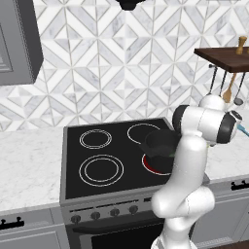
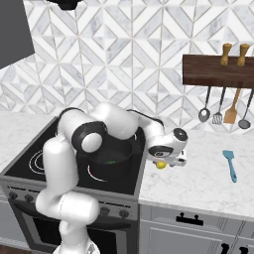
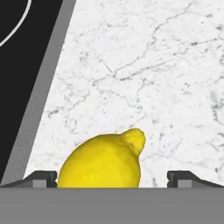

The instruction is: Put the broccoli and lemon in the pot. Retrieve the spatula and lightly stir the vegetables in the pot.

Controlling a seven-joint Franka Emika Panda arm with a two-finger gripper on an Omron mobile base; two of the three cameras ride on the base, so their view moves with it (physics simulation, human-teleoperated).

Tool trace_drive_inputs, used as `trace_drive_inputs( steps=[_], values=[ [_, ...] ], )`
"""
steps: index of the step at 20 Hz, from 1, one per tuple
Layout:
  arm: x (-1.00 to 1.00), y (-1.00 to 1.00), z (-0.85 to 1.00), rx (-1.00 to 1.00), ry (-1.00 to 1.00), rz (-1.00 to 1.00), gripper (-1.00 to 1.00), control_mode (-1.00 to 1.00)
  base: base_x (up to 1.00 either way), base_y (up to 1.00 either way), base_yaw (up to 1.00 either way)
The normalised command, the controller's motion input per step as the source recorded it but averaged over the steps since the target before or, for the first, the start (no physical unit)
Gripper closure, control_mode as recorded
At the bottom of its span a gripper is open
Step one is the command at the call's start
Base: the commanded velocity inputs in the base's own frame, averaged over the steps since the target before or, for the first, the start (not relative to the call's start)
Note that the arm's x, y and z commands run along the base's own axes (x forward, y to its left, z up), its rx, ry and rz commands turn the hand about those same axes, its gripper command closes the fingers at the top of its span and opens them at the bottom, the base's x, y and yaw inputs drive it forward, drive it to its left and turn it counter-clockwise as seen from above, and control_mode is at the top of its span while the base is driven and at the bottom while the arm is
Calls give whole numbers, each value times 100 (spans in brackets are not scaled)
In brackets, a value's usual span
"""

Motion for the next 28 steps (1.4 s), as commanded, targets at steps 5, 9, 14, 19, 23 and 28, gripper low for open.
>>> trace_drive_inputs(
  steps=[5,9,14,19,23,28],
  values=[
    [0,1,-27,0,4,0,-100,-100,0,0,0],
    [3,10,-29,1,2,0,100,-100,0,0,0],
    [0,3,-25,2,0,0,100,-100,0,0,0],
    [-47,3,23,2,-3,0,100,-100,0,0,0],
    [-98,10,75,0,-7,-2,100,-100,0,0,0],
    [-73,72,78,1,0,-2,100,-100,0,0,0]
  ],
)
